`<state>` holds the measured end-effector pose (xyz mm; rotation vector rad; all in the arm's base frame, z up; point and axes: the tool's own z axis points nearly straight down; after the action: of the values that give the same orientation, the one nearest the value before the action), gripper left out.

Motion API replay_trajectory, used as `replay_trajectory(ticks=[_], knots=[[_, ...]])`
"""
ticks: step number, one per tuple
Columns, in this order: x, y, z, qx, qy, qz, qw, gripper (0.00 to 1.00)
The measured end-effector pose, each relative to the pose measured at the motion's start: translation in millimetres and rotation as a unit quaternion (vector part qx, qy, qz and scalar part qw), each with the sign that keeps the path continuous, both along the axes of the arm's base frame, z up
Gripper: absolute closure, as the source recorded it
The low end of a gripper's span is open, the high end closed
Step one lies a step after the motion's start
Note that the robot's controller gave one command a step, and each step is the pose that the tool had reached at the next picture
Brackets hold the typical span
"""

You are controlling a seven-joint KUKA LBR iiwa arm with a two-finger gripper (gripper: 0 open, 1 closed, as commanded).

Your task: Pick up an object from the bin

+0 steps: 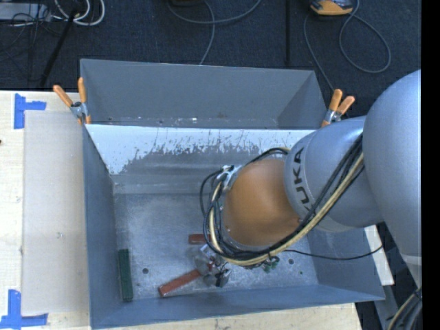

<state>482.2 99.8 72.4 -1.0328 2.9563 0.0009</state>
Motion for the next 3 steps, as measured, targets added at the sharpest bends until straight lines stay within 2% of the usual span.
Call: replay_trajectory(ticks=[1,2,3], knots=[[0.6,-0.3,-0.6,-0.001,0.0005,0.000,1.0000,0.00],[-2.4,-0.9,-2.1,-0.001,0.0040,0.000,1.0000,1.00],[0.6,-0.3,-0.8,0.000,-0.0004,0.000,1.0000,0.00]])
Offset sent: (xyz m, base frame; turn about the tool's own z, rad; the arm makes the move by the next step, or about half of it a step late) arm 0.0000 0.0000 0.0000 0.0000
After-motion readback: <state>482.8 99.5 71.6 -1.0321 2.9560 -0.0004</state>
